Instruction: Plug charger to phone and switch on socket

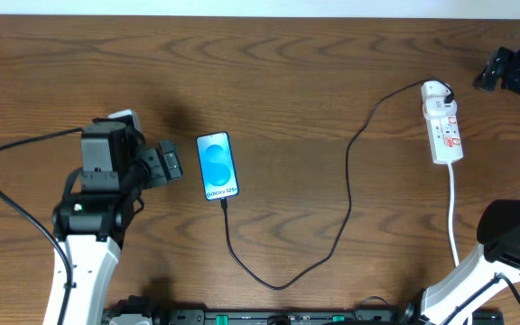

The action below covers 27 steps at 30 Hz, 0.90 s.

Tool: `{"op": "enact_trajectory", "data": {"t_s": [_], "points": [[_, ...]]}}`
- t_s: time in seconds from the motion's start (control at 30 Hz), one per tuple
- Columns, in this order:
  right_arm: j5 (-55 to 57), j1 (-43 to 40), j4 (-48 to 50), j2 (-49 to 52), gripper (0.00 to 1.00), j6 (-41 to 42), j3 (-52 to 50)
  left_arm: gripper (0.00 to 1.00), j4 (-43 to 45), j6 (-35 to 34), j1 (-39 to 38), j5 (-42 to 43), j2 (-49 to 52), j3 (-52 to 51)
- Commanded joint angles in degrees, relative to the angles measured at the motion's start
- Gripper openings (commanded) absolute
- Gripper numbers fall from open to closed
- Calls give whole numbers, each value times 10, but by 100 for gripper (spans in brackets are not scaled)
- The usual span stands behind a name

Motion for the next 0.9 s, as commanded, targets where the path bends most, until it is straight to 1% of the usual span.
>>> {"op": "enact_trajectory", "data": {"t_s": [0.0,0.1,0.5,0.7,0.87], "points": [[-3,2,-1,-8,99,5,10,99,41,5,3,-1,-26,-37],[-3,2,-1,-8,99,5,10,99,79,5,3,-2,-49,-75],[-3,2,-1,-8,99,5,10,99,112,5,11,-2,-95,-127],[-3,2,-1,-8,99,5,10,99,160,5,10,-2,-131,-164],[-3,2,-1,-8,99,5,10,99,164,5,10,-2,-165,-183]]}}
